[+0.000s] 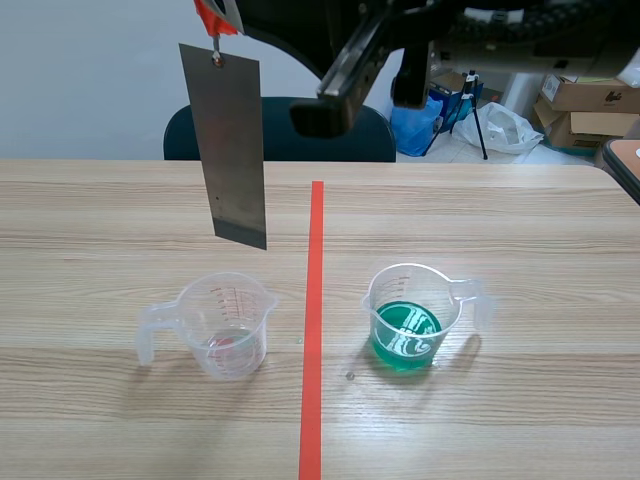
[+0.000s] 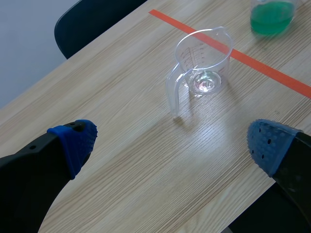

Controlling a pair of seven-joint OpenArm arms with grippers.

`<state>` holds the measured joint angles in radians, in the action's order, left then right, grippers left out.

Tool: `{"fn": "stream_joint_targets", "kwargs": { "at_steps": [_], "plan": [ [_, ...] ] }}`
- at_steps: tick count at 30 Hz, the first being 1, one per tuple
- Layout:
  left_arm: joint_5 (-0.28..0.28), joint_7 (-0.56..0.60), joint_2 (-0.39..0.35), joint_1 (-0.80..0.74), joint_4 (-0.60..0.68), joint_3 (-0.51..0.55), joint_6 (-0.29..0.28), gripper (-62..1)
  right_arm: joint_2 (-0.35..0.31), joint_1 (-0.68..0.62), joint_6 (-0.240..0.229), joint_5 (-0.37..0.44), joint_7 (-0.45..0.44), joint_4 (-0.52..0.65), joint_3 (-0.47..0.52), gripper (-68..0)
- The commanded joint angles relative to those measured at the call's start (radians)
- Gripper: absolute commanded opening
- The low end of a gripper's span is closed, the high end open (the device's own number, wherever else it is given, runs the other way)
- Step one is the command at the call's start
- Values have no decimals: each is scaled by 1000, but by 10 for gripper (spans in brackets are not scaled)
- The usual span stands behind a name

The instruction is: Do the redox reaction experiment

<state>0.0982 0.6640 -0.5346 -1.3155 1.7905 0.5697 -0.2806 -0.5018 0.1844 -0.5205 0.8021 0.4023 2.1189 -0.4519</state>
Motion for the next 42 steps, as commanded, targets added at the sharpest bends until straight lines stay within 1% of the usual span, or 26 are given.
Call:
{"fn": "stream_joint_targets", "kwargs": {
  "at_steps": [1, 36, 42],
  "plan": [
    [13, 17, 5, -1, 11, -6, 5, 14, -2, 15, 3, 14, -12, 1, 1, -669],
    [13, 18, 5, -1, 11, -7, 5, 14, -6, 10, 3, 14, -5, 1, 3, -669],
    [13, 18, 5, -1, 11, -8, 4, 14, -26, 9, 3, 14, -16, 1, 4, -669]
  ]
}}
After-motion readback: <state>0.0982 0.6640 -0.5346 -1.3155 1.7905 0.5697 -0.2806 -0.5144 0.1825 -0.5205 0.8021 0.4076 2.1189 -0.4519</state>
